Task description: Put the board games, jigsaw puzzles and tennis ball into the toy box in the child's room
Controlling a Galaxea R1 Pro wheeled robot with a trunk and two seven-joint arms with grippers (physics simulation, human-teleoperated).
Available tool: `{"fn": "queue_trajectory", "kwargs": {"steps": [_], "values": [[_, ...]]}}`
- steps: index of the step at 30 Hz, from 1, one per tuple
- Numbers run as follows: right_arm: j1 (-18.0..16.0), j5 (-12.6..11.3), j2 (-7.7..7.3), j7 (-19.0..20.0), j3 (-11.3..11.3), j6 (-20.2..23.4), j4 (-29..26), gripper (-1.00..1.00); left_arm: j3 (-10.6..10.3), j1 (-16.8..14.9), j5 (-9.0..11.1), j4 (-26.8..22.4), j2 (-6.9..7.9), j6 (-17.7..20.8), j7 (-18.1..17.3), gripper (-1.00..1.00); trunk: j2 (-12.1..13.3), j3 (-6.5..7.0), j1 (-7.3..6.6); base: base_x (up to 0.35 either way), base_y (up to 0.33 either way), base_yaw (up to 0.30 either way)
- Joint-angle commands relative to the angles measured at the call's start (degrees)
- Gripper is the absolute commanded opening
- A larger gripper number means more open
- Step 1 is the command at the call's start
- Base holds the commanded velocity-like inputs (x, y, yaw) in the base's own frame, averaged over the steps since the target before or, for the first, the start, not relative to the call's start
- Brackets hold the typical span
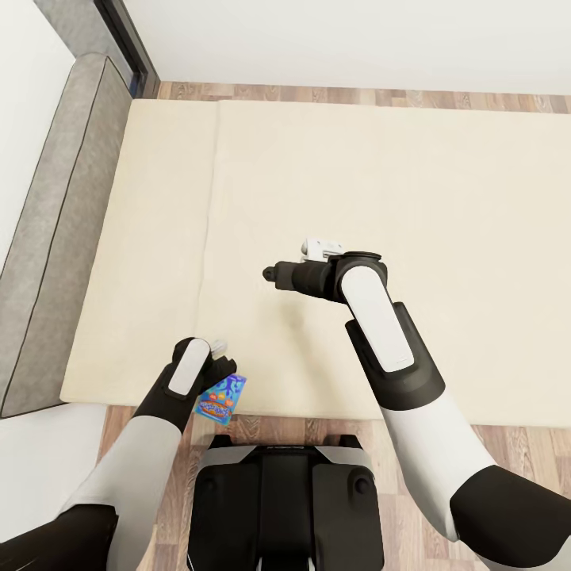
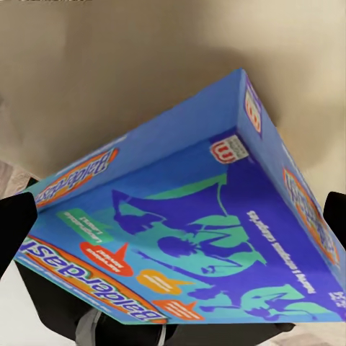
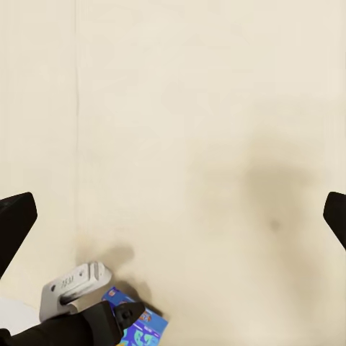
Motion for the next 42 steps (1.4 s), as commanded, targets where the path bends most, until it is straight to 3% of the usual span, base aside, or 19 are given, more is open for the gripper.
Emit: {"fn": "queue_trajectory", "kwargs": {"steps": [1, 42], "values": [[-0.05, -0.48, 0.01, -0.60, 0.01, 0.24, -0.03, 1.00, 0.12, 0.01, 1.62, 0.32, -0.04, -0.51, 0.41, 1.00, -0.07, -0.07, 0.05, 0.000, 0.000, 0.000], [-0.05, -0.47, 0.01, -0.60, 0.01, 0.24, -0.05, 1.00, 0.18, 0.27, 2.02, 0.32, 0.09, 0.92, 0.51, 1.00, -0.07, -0.07, 0.05, 0.000, 0.000, 0.000]]}}
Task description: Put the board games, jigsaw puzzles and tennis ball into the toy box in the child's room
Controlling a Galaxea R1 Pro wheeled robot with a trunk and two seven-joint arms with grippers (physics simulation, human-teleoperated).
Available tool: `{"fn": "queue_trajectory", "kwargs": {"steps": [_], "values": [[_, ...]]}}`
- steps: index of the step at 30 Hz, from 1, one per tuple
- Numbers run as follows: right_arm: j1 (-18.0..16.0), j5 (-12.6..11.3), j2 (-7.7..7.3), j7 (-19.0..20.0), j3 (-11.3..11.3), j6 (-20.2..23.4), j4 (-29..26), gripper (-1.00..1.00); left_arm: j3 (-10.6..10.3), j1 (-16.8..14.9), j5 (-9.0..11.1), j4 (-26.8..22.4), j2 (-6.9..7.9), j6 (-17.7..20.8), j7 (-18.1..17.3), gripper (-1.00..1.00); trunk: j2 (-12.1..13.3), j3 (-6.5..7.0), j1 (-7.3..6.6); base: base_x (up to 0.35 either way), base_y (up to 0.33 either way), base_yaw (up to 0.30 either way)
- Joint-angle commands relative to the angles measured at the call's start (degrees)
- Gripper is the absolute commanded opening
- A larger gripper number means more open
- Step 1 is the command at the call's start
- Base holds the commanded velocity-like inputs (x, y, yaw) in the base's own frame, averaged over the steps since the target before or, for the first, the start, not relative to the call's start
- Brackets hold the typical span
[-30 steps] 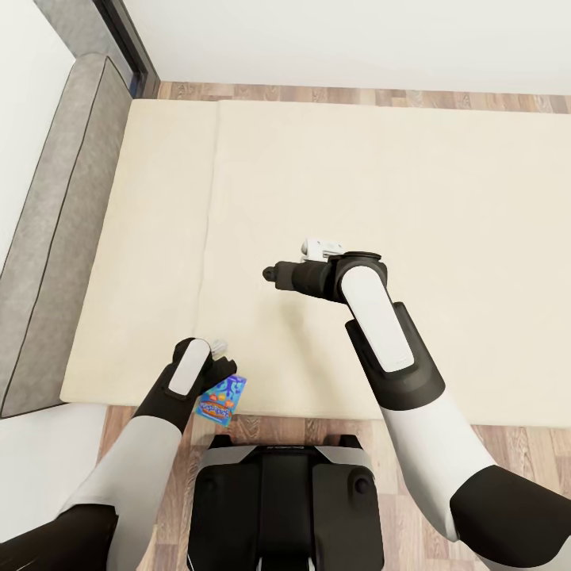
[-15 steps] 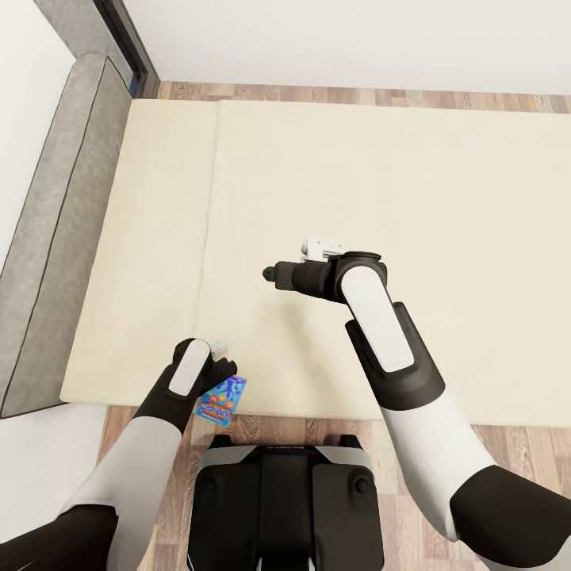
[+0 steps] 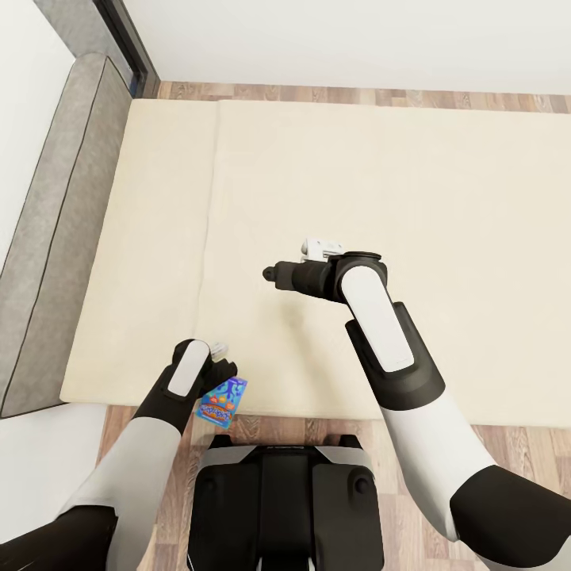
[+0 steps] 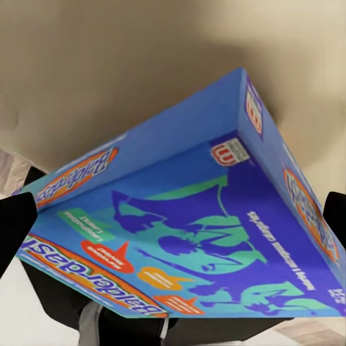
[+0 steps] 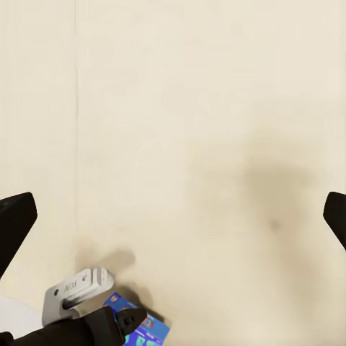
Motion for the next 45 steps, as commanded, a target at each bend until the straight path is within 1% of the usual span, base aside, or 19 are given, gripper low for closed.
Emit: {"fn": "queue_trajectory", "kwargs": {"steps": [1, 26, 38, 45], "values": [[-0.07, -0.48, 0.01, -0.60, 0.01, 0.24, -0.04, 1.00, 0.15, 0.00, 1.15, -0.08, -0.05, -0.23, 0.47, 1.00, -0.08, -0.07, 0.04, 0.000, 0.000, 0.000], [-0.05, -0.48, 0.01, -0.60, 0.01, 0.25, -0.06, 1.00, 0.18, 0.09, 1.31, -0.08, 0.13, -0.06, 0.62, 1.00, -0.08, -0.07, 0.04, 0.000, 0.000, 0.000], [-0.05, -0.48, 0.01, -0.60, -0.15, 0.24, -0.06, 1.00, 0.25, 0.07, 1.30, -0.07, 0.16, 1.32, 0.81, 1.00, -0.08, -0.07, 0.04, 0.000, 0.000, 0.000], [-0.06, -0.48, 0.01, -0.60, -0.32, 0.24, -0.06, 1.00, 0.59, 0.03, 0.92, -0.64, 0.28, 0.48, 0.73, 1.00, -0.08, -0.07, 0.04, 0.000, 0.000, 0.000]]}}
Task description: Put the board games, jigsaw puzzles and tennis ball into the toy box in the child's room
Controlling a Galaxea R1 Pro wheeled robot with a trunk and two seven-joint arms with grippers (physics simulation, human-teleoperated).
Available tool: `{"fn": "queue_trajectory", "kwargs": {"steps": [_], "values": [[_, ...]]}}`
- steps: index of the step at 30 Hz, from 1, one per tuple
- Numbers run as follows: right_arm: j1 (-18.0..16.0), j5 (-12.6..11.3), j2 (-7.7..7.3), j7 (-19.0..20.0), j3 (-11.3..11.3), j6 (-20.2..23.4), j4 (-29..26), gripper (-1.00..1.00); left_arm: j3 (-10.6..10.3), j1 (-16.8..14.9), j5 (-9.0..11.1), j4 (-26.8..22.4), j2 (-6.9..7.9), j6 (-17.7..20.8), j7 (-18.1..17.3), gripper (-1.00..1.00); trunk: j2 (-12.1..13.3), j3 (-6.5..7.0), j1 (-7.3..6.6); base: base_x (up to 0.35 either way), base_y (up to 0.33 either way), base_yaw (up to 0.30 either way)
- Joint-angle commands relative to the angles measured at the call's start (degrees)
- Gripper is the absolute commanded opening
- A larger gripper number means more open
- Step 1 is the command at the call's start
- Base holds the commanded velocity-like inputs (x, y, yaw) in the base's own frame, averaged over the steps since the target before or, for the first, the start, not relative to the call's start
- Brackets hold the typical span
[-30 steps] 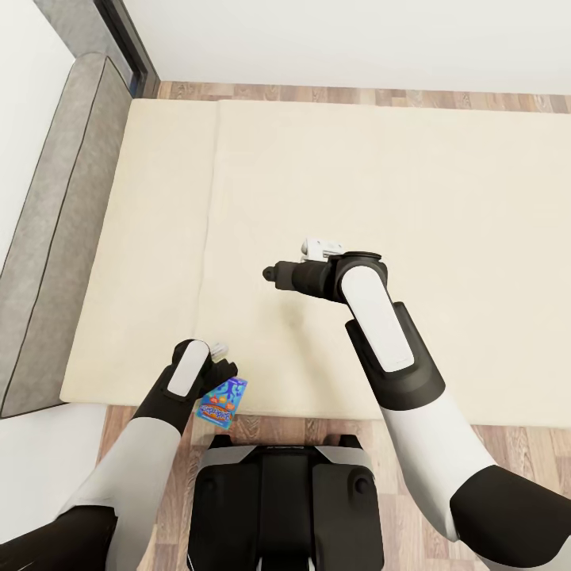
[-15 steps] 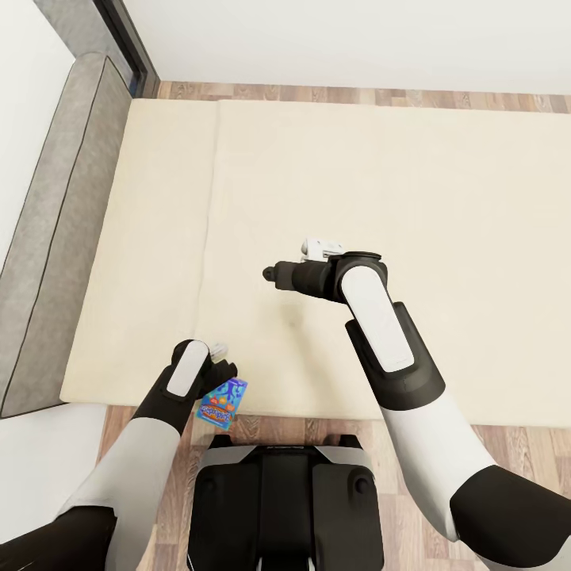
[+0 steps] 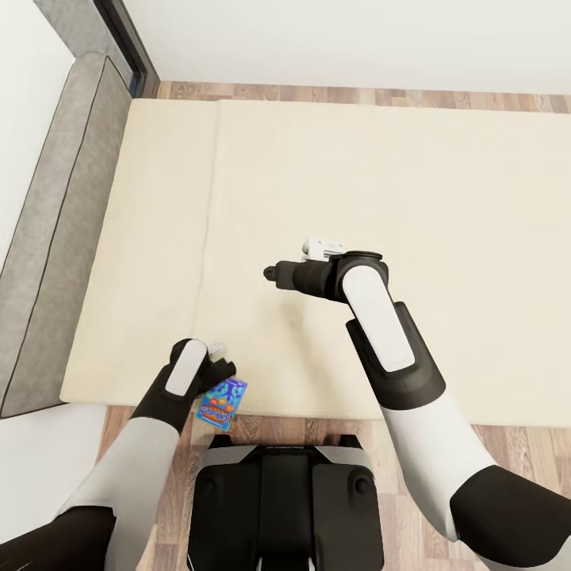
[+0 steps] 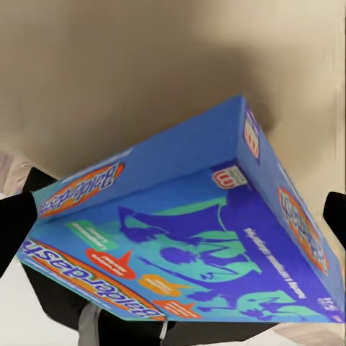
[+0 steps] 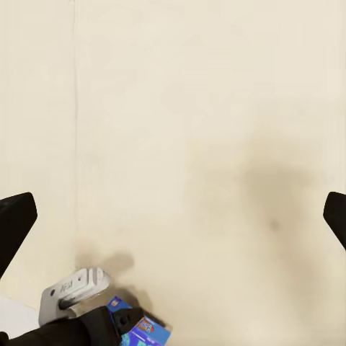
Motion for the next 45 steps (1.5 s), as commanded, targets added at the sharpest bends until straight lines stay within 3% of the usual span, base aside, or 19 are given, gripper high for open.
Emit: {"fn": "queue_trajectory", "kwargs": {"steps": [1, 11, 21, 26, 34, 38, 41, 42, 43, 45], "values": [[-0.05, -0.48, 0.01, -0.60, 0.01, 0.26, -0.04, 1.00, 0.16, -0.02, 0.58, -0.53, -0.04, 0.03, 0.56, 1.00, -0.09, -0.07, 0.04, 0.000, 0.000, 0.000], [-0.04, -0.48, 0.01, -0.60, 0.00, 0.30, -0.04, 1.00, 0.30, -0.04, 0.47, -11.53, 0.07, -0.05, 0.54, 1.00, -0.09, -0.07, 0.04, 0.000, 0.000, 0.000], [-0.04, -0.52, 0.01, -0.60, -0.01, 0.32, -0.02, 1.00, 0.69, -0.04, 0.43, -14.24, 0.14, -0.13, 0.41, 1.00, -0.09, -0.07, 0.04, 0.000, 0.000, 0.000], [-0.04, -0.56, 0.01, -0.60, -0.01, 0.32, 0.01, 1.00, 0.66, -0.04, 0.45, -19.44, 0.51, 0.58, 0.32, 1.00, -0.09, -0.07, 0.04, 0.000, 0.000, 0.000], [-0.04, -0.57, 0.01, -0.61, -0.01, 0.32, 0.04, 1.00, 0.83, 0.01, 1.22, -27.37, 3.73, 5.84, 0.30, 1.00, -0.09, -0.07, 0.04, 0.000, 0.000, 0.000], [-0.04, -0.54, 0.01, -0.66, -0.01, 0.33, 0.05, 1.00, 3.12, 0.00, 3.37, -30.12, 4.50, 10.51, 0.29, 1.00, -0.09, -0.07, 0.04, 0.000, 0.000, 0.000], [-0.01, -0.50, 0.01, -0.73, -0.01, 0.33, 0.05, 1.00, 5.21, 0.04, 7.09, -31.21, 5.20, 12.61, 0.31, 1.00, -0.09, -0.07, 0.04, 0.000, 0.000, 0.000], [0.01, -0.50, 0.01, -0.76, -0.01, 0.33, 0.05, 1.00, 5.49, 0.08, 8.20, -31.36, 5.69, 12.91, 0.31, 1.00, -0.09, -0.07, 0.04, 0.000, 0.000, 0.000], [0.02, -0.49, 0.01, -0.79, -0.01, 0.33, 0.05, 1.00, 5.82, 0.20, 10.48, -31.60, 7.16, 13.34, 0.30, 1.00, -0.09, -0.07, 0.04, 0.000, 0.000, 0.000], [0.03, -0.49, 0.01, -0.82, -0.01, 0.33, 0.10, 1.00, 5.73, 0.45, 12.96, -31.76, 8.94, 13.61, 0.30, 1.00, -0.09, -0.07, 0.04, 0.000, 0.000, 0.000]]}}
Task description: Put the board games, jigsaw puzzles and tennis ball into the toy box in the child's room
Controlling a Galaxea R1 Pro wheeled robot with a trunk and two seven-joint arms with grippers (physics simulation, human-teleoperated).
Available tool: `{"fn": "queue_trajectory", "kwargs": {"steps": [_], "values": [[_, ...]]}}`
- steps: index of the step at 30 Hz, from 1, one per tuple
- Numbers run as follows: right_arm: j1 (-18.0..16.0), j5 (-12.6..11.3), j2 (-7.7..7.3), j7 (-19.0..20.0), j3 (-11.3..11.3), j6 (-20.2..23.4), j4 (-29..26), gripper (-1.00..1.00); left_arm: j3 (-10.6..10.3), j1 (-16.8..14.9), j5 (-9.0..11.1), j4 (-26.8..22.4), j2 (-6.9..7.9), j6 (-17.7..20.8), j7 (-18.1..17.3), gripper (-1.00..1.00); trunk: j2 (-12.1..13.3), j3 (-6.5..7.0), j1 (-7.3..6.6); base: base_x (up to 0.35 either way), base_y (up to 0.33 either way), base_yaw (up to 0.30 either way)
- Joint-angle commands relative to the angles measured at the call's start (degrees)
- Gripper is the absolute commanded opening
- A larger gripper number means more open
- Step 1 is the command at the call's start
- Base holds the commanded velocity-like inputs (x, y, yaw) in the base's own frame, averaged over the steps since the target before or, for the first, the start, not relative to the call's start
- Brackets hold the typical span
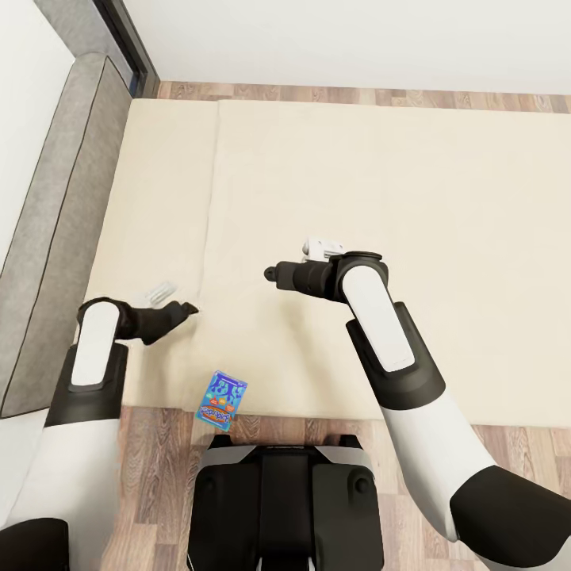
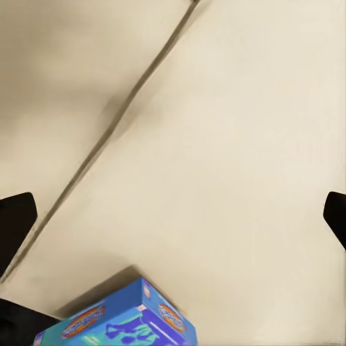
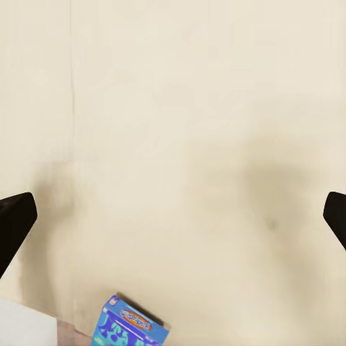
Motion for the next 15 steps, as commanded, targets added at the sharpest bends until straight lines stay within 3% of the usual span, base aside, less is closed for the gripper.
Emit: {"fn": "queue_trajectory", "kwargs": {"steps": [1, 3, 4, 5, 6, 9, 10, 12, 13, 15], "values": [[-0.04, -0.48, 0.01, -0.65, 0.00, 0.24, 0.04, 1.00, -0.61, 0.25, 3.44, -0.20, 1.81, 0.18, 0.59, 1.00, -0.09, -0.06, 0.04, 0.000, 0.000, 0.000], [-0.02, -0.47, 0.01, -0.68, -0.05, 0.24, 0.09, 1.00, -1.36, 0.48, 6.49, -0.32, 3.51, 0.18, 0.59, 1.00, -0.09, -0.06, 0.04, 0.000, 0.000, 0.000], [0.01, -0.47, 0.01, -0.70, -0.06, 0.24, 0.12, 1.00, -1.96, 0.65, 9.79, -0.39, 5.27, 0.18, 0.60, 1.00, -0.09, -0.06, 0.04, 0.000, 0.000, 0.000], [0.05, -0.47, 0.01, -0.70, -0.08, 0.24, 0.14, 1.00, -2.21, 0.71, 11.49, -0.41, 6.23, 0.18, 0.60, 1.00, -0.09, -0.06, 0.04, 0.000, 0.000, 0.000], [0.18, -0.49, 0.01, -0.71, -0.11, 0.24, 0.15, 1.00, -2.60, 0.89, 14.86, -0.47, 8.30, 0.18, 0.59, 1.00, -0.09, -0.06, 0.04, 0.000, 0.000, 0.000], [0.35, -0.48, 0.01, -0.72, -0.20, 0.24, 0.17, 1.00, -3.11, 1.45, 20.08, -0.52, 11.81, 0.18, 0.62, 1.00, -0.09, -0.06, 0.04, 0.000, 0.000, 0.000], [0.44, -0.48, 0.01, -0.73, -0.36, 0.24, 0.17, 1.00, -3.50, 1.82, 23.71, -0.55, 14.11, 0.18, 0.62, 1.00, -0.09, -0.06, 0.04, 0.000, 0.000, 0.000], [0.51, -0.49, 0.01, -0.75, -0.64, 0.24, 0.16, 1.00, -4.08, 2.05, 27.53, -0.57, 16.23, 0.18, 0.61, 1.00, -0.09, -0.06, 0.04, 0.000, 0.000, 0.000], [0.58, -0.48, 0.01, -0.79, -0.88, 0.24, 0.05, 1.00, -4.83, 2.20, 31.40, -0.58, 18.25, 0.18, 0.62, 1.00, -0.09, -0.06, 0.04, 0.000, 0.000, 0.000], [0.66, -0.50, 0.01, -0.80, -1.03, 0.24, -0.08, 1.00, -5.66, 2.30, 35.12, -0.59, 20.16, 0.18, 0.62, 1.00, -0.09, -0.06, 0.04, 0.000, 0.000, 0.000]]}}
